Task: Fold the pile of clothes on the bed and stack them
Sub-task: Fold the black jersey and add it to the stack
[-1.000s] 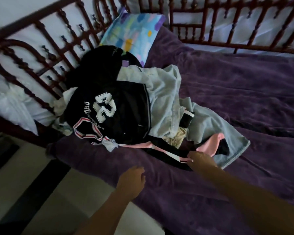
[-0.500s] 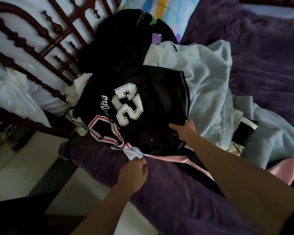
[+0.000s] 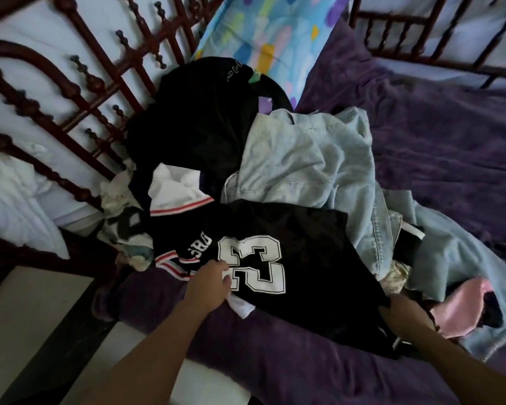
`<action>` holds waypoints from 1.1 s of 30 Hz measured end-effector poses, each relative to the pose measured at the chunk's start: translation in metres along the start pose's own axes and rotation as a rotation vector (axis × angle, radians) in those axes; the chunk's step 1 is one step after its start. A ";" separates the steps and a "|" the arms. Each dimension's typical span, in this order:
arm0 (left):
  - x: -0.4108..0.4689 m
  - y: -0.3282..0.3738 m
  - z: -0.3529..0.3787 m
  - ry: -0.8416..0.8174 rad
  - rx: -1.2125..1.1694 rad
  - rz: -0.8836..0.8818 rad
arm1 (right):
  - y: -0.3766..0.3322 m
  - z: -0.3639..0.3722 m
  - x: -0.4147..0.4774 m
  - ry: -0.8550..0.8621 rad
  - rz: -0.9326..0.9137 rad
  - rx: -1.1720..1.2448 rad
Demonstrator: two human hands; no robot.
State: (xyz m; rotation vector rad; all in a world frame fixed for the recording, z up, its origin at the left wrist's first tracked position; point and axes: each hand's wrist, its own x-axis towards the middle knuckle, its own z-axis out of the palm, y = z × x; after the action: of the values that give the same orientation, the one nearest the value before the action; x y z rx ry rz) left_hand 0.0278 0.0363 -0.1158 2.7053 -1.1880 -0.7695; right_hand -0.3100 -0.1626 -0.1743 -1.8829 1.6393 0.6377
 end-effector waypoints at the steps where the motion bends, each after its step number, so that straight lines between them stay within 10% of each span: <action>1: 0.005 -0.011 -0.003 -0.002 0.004 -0.001 | -0.013 0.001 -0.006 0.019 0.004 0.003; 11: 0.050 -0.160 -0.021 0.130 -0.205 -0.315 | -0.317 0.043 -0.040 0.314 -0.736 0.005; 15: 0.058 -0.186 -0.007 0.105 -0.375 -0.333 | -0.388 0.059 -0.025 0.205 -0.526 -0.029; 26: 0.088 -0.136 0.003 -0.012 -0.517 -0.335 | -0.252 -0.067 0.009 0.642 0.020 0.702; 30: 0.092 -0.108 0.005 -0.085 -0.525 -0.194 | -0.194 -0.078 0.009 0.499 0.224 0.455; 33: 0.083 -0.089 0.013 -0.164 -0.660 -0.090 | -0.210 -0.056 -0.003 0.569 -0.065 0.068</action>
State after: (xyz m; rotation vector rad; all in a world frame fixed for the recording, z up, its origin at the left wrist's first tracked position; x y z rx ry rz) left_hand 0.1286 0.0407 -0.1854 2.1820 -0.6658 -1.1662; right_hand -0.1032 -0.1779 -0.1097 -2.1822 1.8900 0.0042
